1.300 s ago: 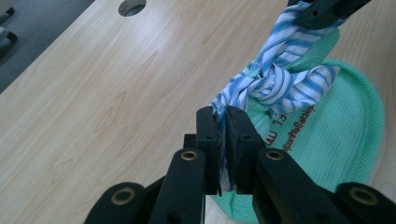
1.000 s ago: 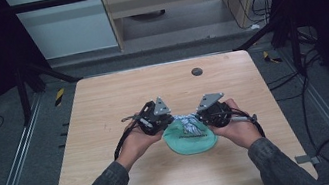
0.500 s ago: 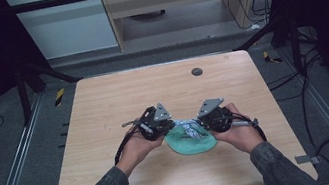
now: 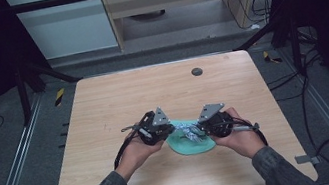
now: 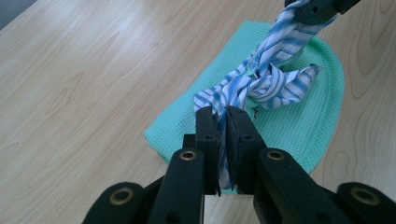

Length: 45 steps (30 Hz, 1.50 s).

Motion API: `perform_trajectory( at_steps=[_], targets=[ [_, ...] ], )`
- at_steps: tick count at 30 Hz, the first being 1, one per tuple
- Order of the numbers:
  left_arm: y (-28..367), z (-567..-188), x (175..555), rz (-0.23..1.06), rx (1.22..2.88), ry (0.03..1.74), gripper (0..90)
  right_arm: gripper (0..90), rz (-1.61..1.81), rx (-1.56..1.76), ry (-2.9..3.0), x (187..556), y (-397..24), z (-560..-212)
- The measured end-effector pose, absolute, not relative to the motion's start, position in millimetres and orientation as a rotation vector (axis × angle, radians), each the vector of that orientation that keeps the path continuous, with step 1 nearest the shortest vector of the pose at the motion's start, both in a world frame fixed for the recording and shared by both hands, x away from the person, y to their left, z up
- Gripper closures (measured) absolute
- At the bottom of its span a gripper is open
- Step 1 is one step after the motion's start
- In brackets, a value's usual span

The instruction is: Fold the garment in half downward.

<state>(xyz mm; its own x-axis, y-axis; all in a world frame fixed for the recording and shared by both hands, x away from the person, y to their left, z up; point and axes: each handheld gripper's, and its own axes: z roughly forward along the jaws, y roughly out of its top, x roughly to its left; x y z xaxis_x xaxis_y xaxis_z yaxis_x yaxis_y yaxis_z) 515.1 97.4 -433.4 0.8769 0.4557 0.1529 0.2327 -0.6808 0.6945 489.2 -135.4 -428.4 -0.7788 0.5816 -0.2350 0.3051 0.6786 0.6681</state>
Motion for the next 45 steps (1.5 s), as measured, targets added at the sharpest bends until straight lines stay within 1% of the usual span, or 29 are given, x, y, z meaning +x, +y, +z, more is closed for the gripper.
perform_trajectory(
  at_steps=[28, 31, 33, 35, 37, 39, 43, 45],
  targets=[
    [103.9, -453.6, 492.4, 0.380, 2.331, 0.475, 83.7, 82.9, 0.876, 0.680, 2.474, 463.6, -139.2, -441.4],
    [104.5, -454.1, 490.4, 0.397, 2.332, 0.469, 78.5, 82.9, 0.876, 0.682, 2.477, 461.5, -139.9, -442.5],
    [106.2, -456.2, 487.4, 0.426, 2.312, 0.479, 71.5, 82.9, 0.879, 0.682, 2.481, 460.4, -140.3, -443.8],
    [107.0, -456.9, 486.9, 0.439, 2.306, 0.488, 62.1, 82.9, 0.875, 0.679, 2.487, 459.9, -140.6, -444.4],
    [108.9, -460.3, 486.4, 0.429, 2.291, 0.494, 59.6, 82.9, 0.874, 0.676, 2.490, 458.9, -141.0, -446.3],
    [109.1, -462.8, 486.5, 0.411, 2.302, 0.489, 55.0, 82.7, 0.876, 0.677, 2.493, 457.8, -140.9, -447.4],
    [107.2, -468.1, 484.3, 0.381, 2.320, 0.464, 54.3, 82.0, 0.880, 0.675, 2.504, 454.7, -141.0, -450.1],
    [105.4, -470.5, 482.6, 0.375, 2.332, 0.452, 56.1, 81.3, 0.878, 0.673, 2.509, 452.8, -141.2, -452.6]
  ],
)
